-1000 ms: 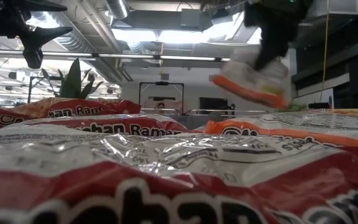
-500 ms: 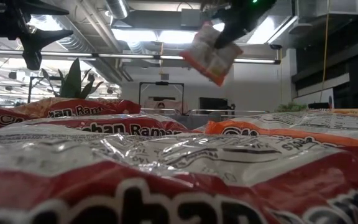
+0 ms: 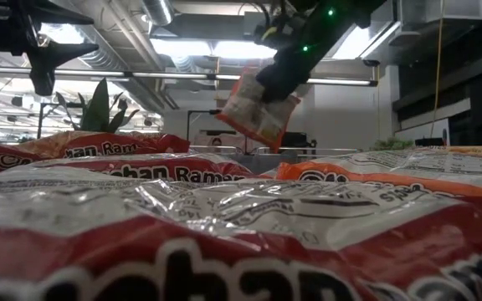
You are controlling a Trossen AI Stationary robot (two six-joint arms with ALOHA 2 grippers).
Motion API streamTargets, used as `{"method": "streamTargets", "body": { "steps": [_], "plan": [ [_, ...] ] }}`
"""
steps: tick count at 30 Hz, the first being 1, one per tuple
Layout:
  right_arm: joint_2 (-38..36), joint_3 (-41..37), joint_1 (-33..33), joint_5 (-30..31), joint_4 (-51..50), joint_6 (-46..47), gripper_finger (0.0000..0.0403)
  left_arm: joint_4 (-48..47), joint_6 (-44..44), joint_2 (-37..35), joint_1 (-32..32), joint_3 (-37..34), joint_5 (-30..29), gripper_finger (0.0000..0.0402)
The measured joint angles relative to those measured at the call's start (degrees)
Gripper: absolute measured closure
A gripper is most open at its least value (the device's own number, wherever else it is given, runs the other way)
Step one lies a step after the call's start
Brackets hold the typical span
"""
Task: Sort Maruchan noodles
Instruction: Put the orange noodle pack into the black bin
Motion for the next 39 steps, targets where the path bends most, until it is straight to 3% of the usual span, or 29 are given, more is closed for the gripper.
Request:
{"method": "streamTargets", "body": {
  "steps": [16, 21, 39],
  "plan": [
    [8.38, 0.02, 0.00, -2.92, 5.16, 0.00, 0.0402, -1.94, -0.04, -0.01, 0.00, 0.00, -0.47, 0.0234],
    [10.71, 0.02, -0.03, 2.05, 5.10, -1.16, 0.0402, -1.96, -0.06, -0.02, 0.00, 0.00, -0.65, 0.0234],
    [16.08, 0.00, -0.46, 6.34, 6.15, -4.04, 0.0393, -1.98, -0.06, -0.02, 0.01, 0.00, -3.57, 0.0234]
  ]
}}
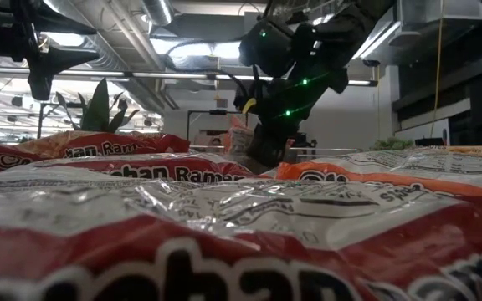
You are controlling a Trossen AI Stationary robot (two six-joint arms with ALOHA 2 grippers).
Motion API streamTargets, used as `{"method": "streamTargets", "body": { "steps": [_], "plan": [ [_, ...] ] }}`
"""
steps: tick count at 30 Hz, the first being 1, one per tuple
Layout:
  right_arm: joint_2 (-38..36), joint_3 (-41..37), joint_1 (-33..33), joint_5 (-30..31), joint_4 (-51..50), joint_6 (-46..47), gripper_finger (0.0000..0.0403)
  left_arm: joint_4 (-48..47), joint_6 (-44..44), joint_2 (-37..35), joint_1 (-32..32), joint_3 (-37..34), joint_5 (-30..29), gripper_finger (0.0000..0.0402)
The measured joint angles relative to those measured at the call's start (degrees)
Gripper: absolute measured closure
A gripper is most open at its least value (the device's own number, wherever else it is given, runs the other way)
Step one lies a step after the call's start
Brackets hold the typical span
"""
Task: Sort Maruchan noodles
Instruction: Put the orange noodle pack into the black bin
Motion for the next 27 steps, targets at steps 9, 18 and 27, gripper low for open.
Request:
{"method": "streamTargets", "body": {
  "steps": [9, 18, 27],
  "plan": [
    [0.25, 0.00, 0.09, -10.83, 0.27, 0.02, 0.0348, -0.02, 0.00, 0.02, -0.01, 0.00, 0.02, 0.0234],
    [-0.89, 0.09, 0.07, -23.05, -1.55, 0.17, 0.0230, 0.00, 0.00, 0.00, 0.01, 0.00, 0.21, 0.0234],
    [-5.69, 0.07, 0.07, -34.42, -5.15, -0.31, 0.0145, -0.26, 0.04, 0.02, 0.01, 0.00, 0.17, 0.0234]
  ]
}}
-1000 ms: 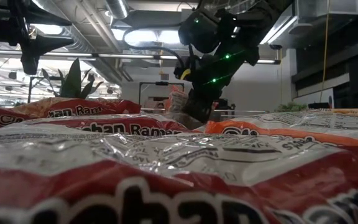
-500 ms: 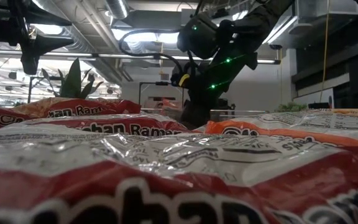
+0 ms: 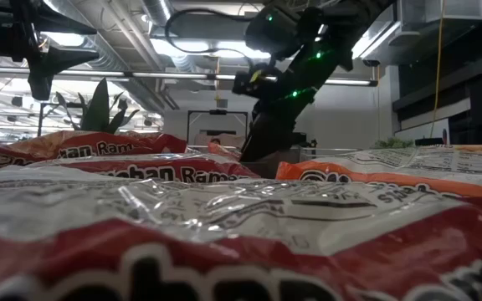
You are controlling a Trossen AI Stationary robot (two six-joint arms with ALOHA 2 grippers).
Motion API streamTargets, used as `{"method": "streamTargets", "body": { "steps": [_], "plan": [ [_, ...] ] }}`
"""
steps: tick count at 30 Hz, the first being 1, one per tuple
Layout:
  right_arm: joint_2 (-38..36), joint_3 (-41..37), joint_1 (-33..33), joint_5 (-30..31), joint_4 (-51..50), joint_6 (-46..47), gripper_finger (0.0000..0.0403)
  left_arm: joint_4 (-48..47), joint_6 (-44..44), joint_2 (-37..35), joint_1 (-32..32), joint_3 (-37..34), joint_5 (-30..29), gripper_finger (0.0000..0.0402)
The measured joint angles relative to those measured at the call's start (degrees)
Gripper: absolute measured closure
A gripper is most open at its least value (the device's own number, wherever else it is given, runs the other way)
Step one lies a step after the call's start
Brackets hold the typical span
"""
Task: Sort Maruchan noodles
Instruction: Put the orange noodle pack into the black bin, then adjust the black bin
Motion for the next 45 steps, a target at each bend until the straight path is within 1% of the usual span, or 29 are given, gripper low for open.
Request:
{"method": "streamTargets", "body": {
  "steps": [3, 6, 8, 10, 12, 14, 16, 19, 22, 25, 28, 31, 33, 36, 38, 42, 45],
  "plan": [
    [-1.77, 0.00, 0.00, -6.21, -1.71, 0.29, 0.0142, -0.43, 0.00, -0.02, -0.01, 0.00, -0.02, 0.0234],
    [-3.23, 0.00, 0.00, -12.95, -3.69, 2.48, 0.0147, -0.57, 0.00, -0.02, -0.02, 0.00, -0.05, 0.0234],
    [-4.03, -0.02, 0.06, -15.01, -4.83, 5.15, 0.0152, -0.59, 0.00, -0.01, -0.01, 0.00, -0.25, 0.0234],
    [-4.95, -0.02, 0.11, -16.14, -6.61, 9.48, 0.0156, -0.61, 0.00, 0.00, -0.02, 0.00, -0.49, 0.0234],
    [-5.85, -0.02, 0.07, -18.53, -9.13, 13.52, 0.0162, -0.59, -0.02, -0.02, -0.01, 0.00, -0.70, 0.0234],
    [-6.75, -0.02, 0.07, -21.18, -13.22, 17.66, 0.0166, -0.59, -0.02, -0.02, -0.01, 0.00, -0.72, 0.0234],
    [-7.61, -0.02, 0.17, -23.70, -19.76, 21.61, 0.0169, -0.59, -0.04, 0.00, -0.02, 0.00, -0.94, 0.0234],
    [-8.94, 0.11, 1.26, -24.59, -32.26, 26.20, 0.0170, -0.59, -0.02, 0.00, -0.02, 0.00, -1.11, 0.0234],
    [-9.91, -0.22, 3.67, -24.61, -45.20, 31.63, 0.0171, -0.59, -0.02, -0.02, 0.00, 0.00, -1.60, 0.0234],
    [-12.48, -0.42, 6.94, -25.04, -51.71, 35.58, 0.0171, -0.59, 0.00, 0.00, 0.00, 0.00, -1.64, 0.0234],
    [-15.27, -1.41, 10.34, -23.63, -52.84, 41.10, 0.0171, -0.61, 0.00, -0.02, -0.01, 0.00, -1.64, 0.0234],
    [-17.26, -1.81, 12.89, -18.13, -51.94, 45.50, 0.0171, -0.65, 0.37, -0.01, 0.00, 0.00, -1.66, 0.0234],
    [-17.42, -1.86, 13.59, -14.87, -50.48, 46.91, 0.0171, -0.66, 1.39, -0.02, 0.00, 0.00, -1.66, 0.0234],
    [-17.75, -1.84, 13.58, -13.59, -49.26, 50.79, 0.0171, -0.63, 1.48, -0.01, -0.01, 0.00, -1.64, 0.0234],
    [-18.31, -1.84, 14.14, -12.54, -51.74, 55.54, 0.0171, -0.61, 1.16, -0.02, -0.02, 0.00, -1.64, 0.0234],
    [-21.92, -1.81, 17.20, -7.01, -55.26, 66.99, 0.0171, -0.61, -0.01, -0.01, 0.00, 0.00, -1.64, 0.0234],
    [-25.63, -1.77, 19.14, -4.82, -60.00, 77.87, 0.0171, -0.62, -0.07, -0.01, -0.02, 0.00, -1.62, 0.0234]
  ]
}}
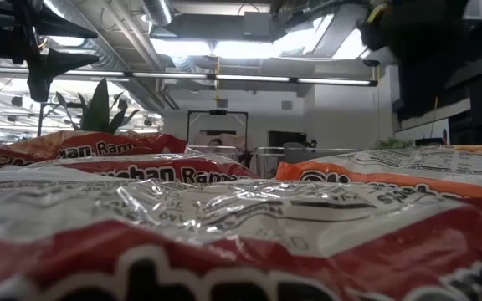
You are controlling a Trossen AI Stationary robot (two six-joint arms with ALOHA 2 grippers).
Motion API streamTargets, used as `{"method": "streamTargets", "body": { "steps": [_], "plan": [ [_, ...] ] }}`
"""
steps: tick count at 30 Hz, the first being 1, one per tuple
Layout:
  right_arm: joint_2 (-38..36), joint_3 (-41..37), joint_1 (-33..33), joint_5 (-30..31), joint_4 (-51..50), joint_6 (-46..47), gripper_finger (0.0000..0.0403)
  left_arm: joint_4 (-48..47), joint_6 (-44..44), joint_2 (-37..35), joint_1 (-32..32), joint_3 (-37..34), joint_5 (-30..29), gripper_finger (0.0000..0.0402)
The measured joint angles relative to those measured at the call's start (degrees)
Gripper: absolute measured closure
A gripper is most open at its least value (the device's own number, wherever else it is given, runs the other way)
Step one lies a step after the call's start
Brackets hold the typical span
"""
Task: Sort Maruchan noodles
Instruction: Adjust the black bin
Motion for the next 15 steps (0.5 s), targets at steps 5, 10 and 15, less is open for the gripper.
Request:
{"method": "streamTargets", "body": {
  "steps": [5, 10, 15],
  "plan": [
    [-1.73, -0.49, 0.76, 0.93, -17.54, 16.28, 0.0188, 0.01, 0.00, 0.01, 0.00, 0.00, -0.12, 0.0234],
    [-1.65, -5.66, -2.25, -1.40, -13.21, 16.96, 0.0265, -0.01, -0.04, 0.01, 0.02, 0.00, -1.46, 0.0234],
    [-1.32, -12.79, -4.25, -3.60, 1.36, 16.34, 0.0348, 0.01, -0.11, -0.01, 0.00, 0.00, -1.38, 0.0234]
  ]
}}
